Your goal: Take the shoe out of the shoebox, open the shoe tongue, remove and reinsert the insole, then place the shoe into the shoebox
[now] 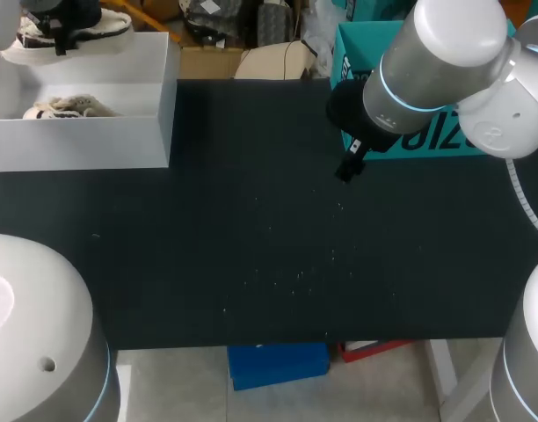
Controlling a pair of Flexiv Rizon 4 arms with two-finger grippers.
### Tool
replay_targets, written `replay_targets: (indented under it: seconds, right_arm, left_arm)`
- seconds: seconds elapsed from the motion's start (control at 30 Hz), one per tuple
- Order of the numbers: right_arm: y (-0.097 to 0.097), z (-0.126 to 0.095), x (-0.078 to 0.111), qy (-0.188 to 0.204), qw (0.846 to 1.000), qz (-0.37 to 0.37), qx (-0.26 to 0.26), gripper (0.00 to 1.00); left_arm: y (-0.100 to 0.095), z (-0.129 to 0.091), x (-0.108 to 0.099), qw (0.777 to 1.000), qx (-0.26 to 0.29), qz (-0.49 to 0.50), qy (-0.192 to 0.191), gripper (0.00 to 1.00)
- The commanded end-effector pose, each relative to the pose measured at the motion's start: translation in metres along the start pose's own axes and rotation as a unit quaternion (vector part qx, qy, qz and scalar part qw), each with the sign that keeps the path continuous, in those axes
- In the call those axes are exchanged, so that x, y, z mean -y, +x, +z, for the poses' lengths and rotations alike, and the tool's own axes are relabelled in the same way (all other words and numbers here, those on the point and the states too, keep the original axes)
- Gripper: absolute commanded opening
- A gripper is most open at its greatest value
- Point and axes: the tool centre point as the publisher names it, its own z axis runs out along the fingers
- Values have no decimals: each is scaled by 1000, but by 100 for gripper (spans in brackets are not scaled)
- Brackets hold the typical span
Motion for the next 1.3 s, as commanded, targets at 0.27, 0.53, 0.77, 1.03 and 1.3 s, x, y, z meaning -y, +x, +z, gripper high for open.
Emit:
replay_targets:
  seconds: [0.27, 0.53, 0.77, 1.03, 1.3]
  right_arm:
    - [1, 1, 0, 0, 1000, 0, 0, 100]
    - [1, 1, 0, 0, 1000, 0, 0, 100]
    - [1, 1, 0, 0, 1000, 0, 0, 100]
    - [1, 1, 0, 0, 1000, 0, 0, 100]
    - [1, 1, 0, 0, 1000, 0, 0, 100]
  left_arm:
    - [-9, 70, -17, 997, -40, 64, 4, 0]
    - [6, 95, -17, 994, -55, 100, -1, 0]
    - [18, 105, -8, 992, -57, 113, 2, 0]
    - [33, 123, -6, 992, -73, 106, -1, 0]
    - [39, 126, 1, 990, -88, 114, 14, 100]
